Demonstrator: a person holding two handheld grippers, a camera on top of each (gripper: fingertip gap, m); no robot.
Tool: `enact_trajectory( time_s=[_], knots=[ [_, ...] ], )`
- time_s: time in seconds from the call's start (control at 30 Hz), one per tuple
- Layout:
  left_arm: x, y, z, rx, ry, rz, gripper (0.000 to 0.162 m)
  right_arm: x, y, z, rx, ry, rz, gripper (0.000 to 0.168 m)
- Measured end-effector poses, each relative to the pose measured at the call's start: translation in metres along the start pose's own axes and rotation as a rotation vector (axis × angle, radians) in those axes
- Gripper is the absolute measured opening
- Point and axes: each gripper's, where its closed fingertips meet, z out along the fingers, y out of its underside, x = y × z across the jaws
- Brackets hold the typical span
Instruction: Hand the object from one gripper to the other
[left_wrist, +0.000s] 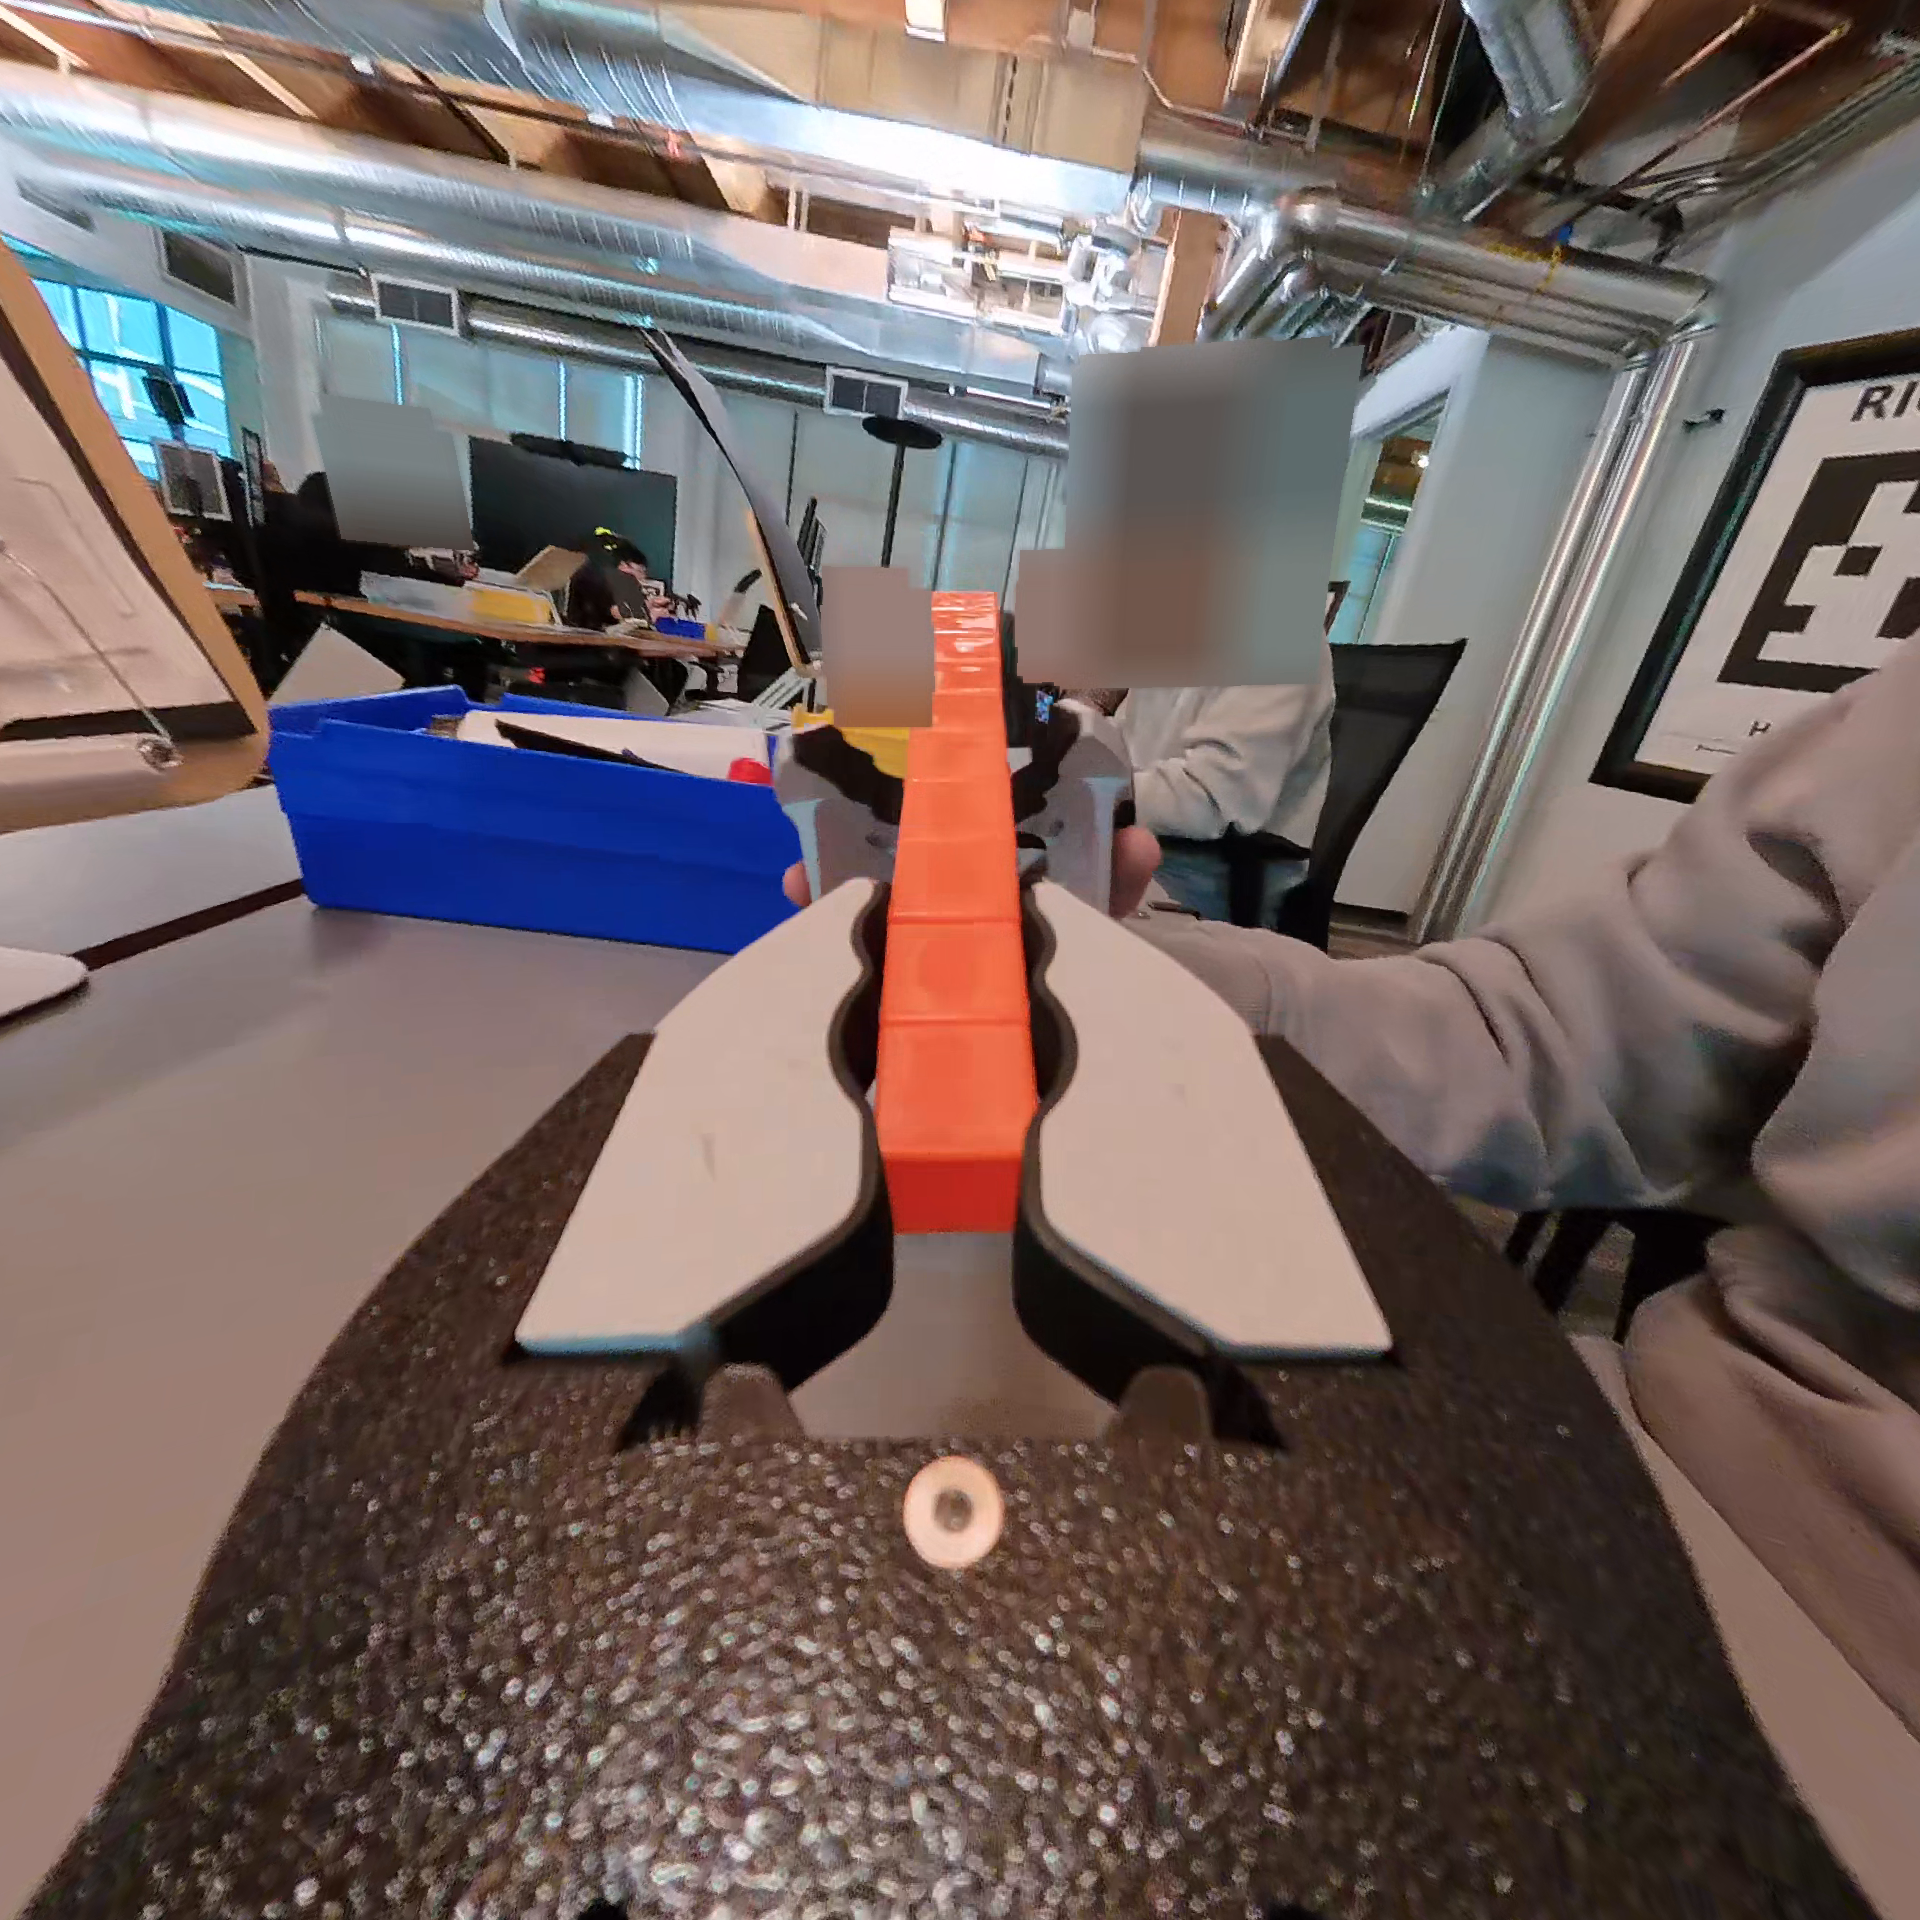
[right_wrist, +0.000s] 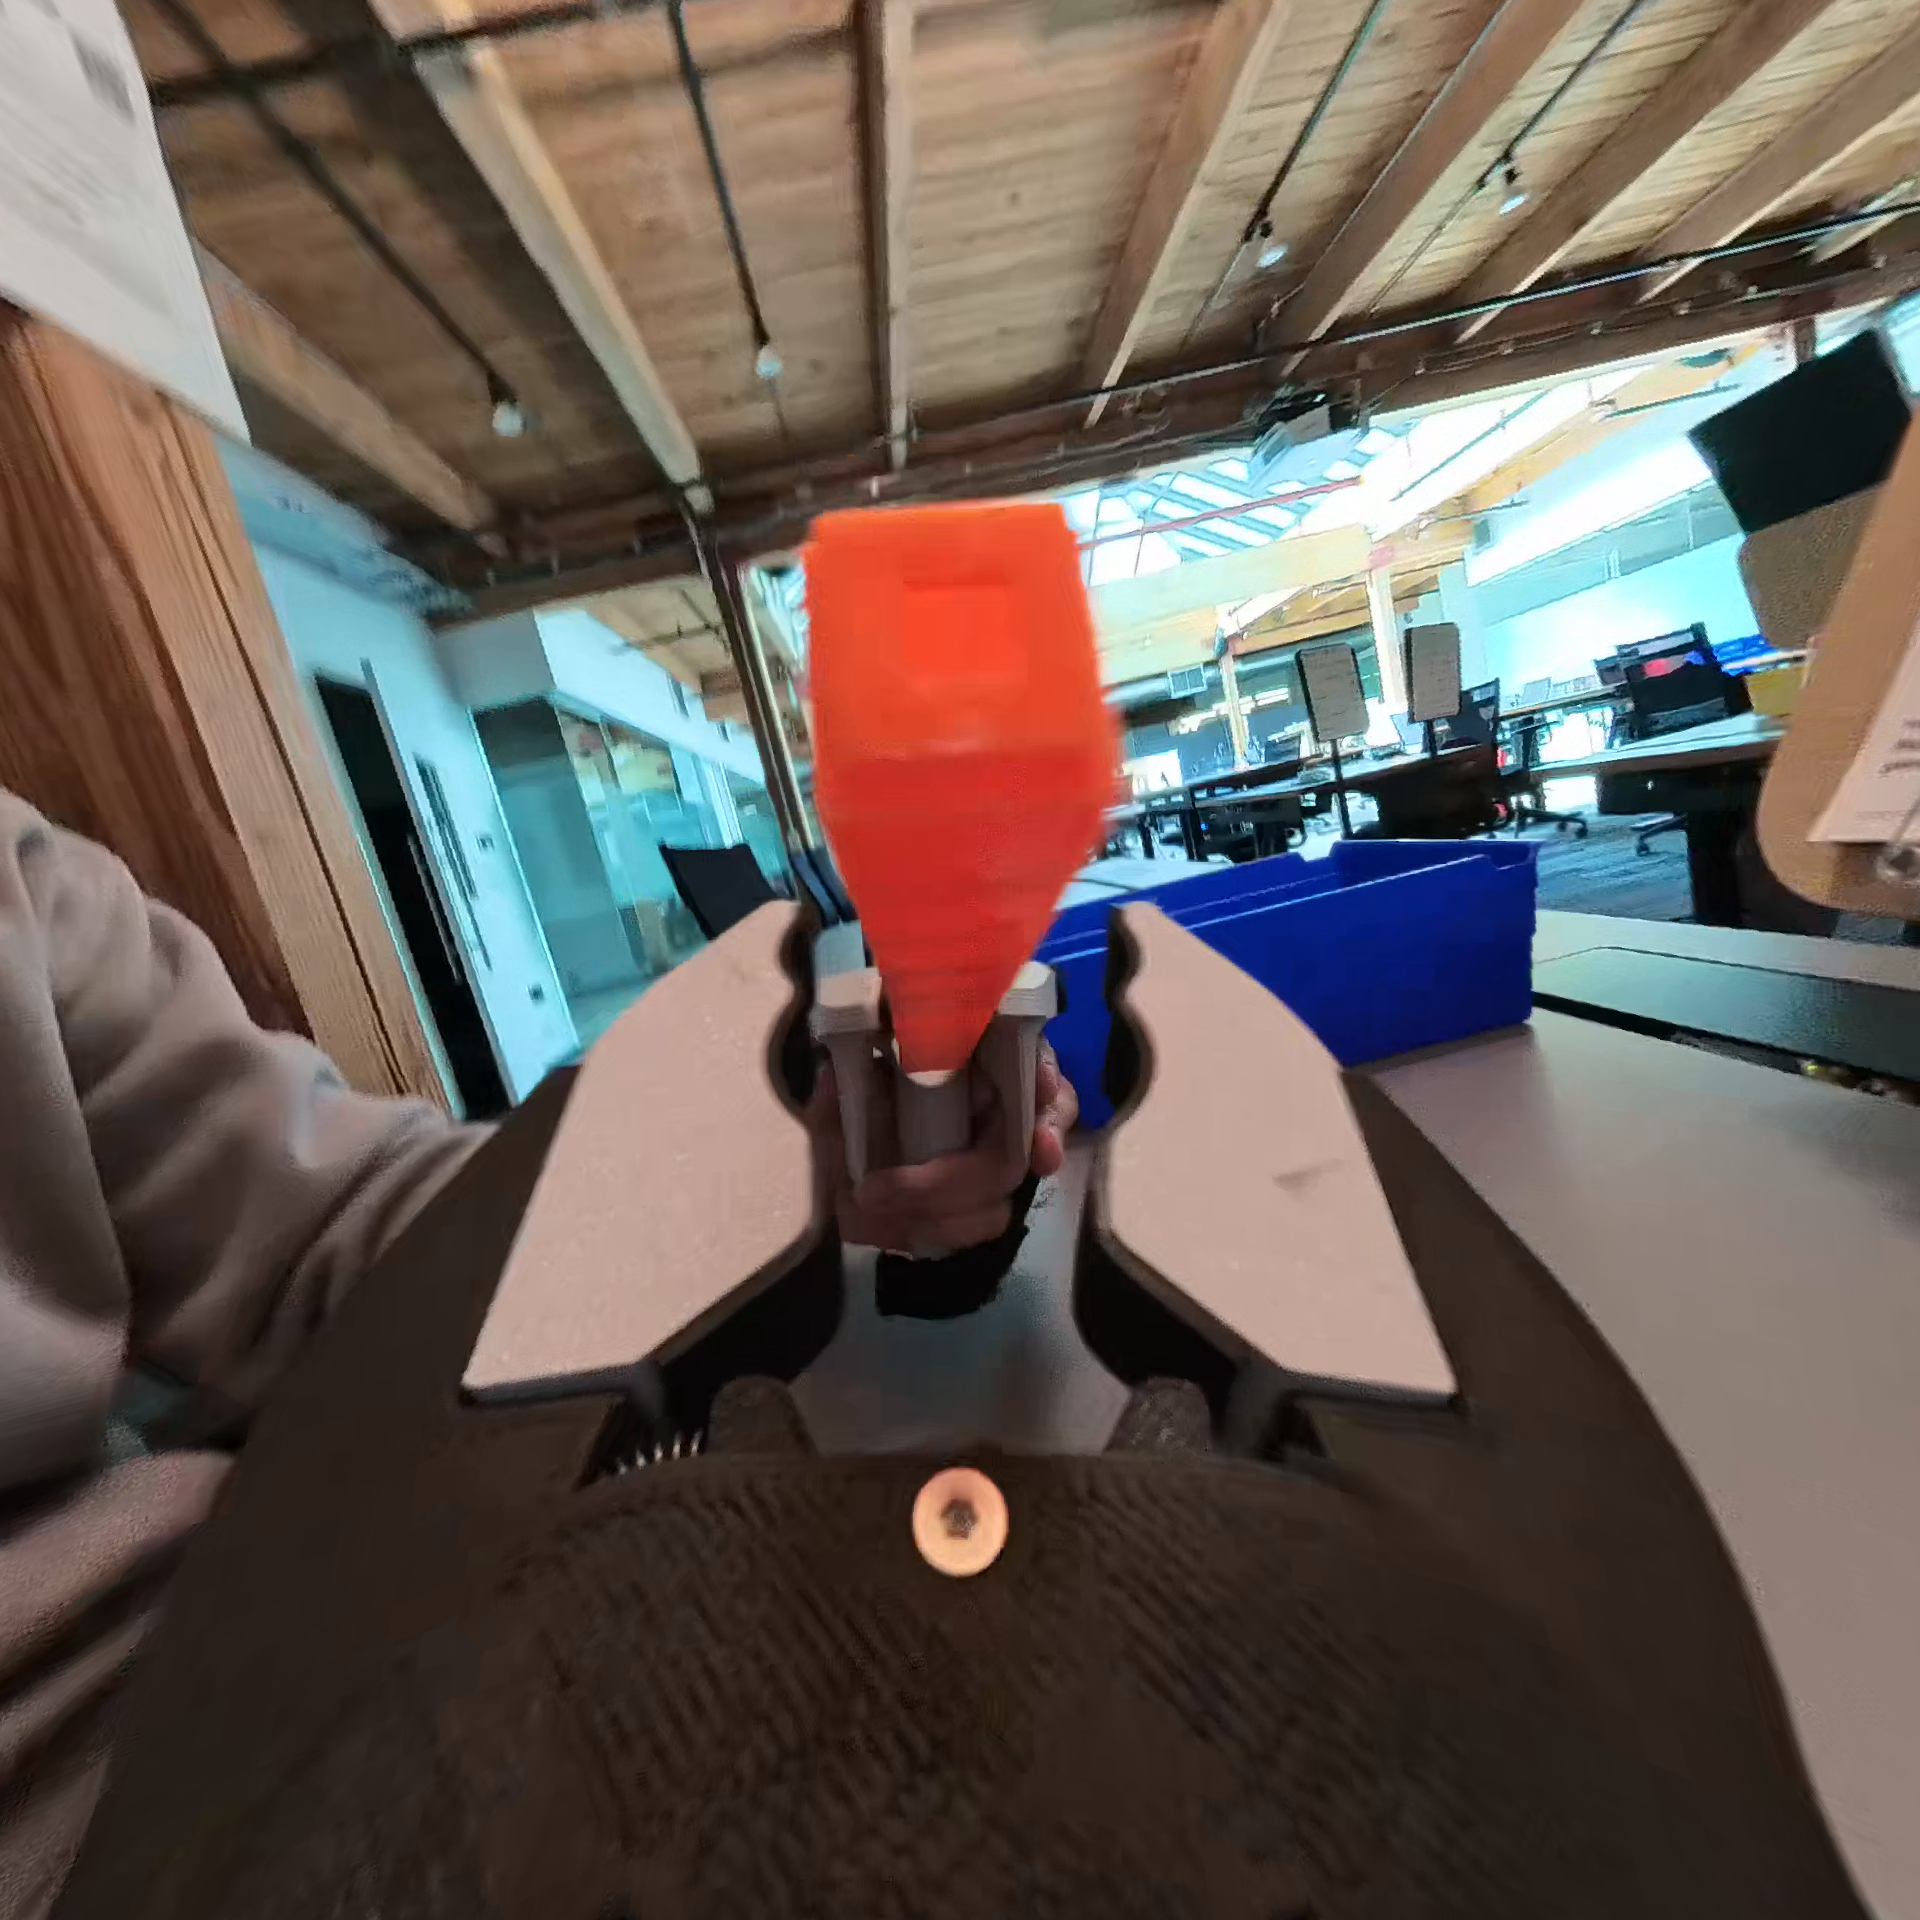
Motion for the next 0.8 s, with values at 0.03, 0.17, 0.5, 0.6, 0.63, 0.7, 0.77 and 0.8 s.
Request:
enact_trajectory(
  time_s=[0.03, 0.17, 0.5, 0.6, 0.63, 0.7, 0.77, 0.8],
  knots=[
    [0.002, 0.002, 0.002, -0.003, 0.012, -0.005, 0.023, -0.004, 0.003, 0.002, -0.02, -0.013, -0.039, 0.034],
    [0.004, 0.004, 0.006, 0.003, 0.03, -0.031, 0.023, -0.008, 0.001, 0.003, -0.021, -0.027, -0.046, 0.022],
    [-0.011, 0.0, 0.01, -0.13, -0.296, 0.459, 0.049, 0.031, -0.001, -0.023, -0.518, 0.443, -0.737, 0.023],
    [0.003, -0.01, 0.021, -0.112, -0.348, 0.665, 0.051, 0.045, -0.002, -0.03, -0.714, 0.645, -1.077, 0.022],
    [0.007, -0.013, 0.025, -0.1, -0.377, 0.727, 0.053, 0.048, -0.001, -0.03, -0.755, 0.693, -1.169, 0.022],
    [0.017, -0.015, 0.033, -0.065, -0.396, 0.815, 0.053, 0.053, 0.007, -0.028, -0.839, 0.739, -1.292, 0.022],
    [0.027, -0.012, 0.041, -0.051, -0.386, 0.854, 0.051, 0.058, 0.017, -0.026, -0.91, 0.752, -1.382, 0.022],
    [0.03, -0.009, 0.045, -0.054, -0.38, 0.858, 0.048, 0.06, 0.021, -0.026, -0.943, 0.756, -1.414, 0.021]
  ],
)
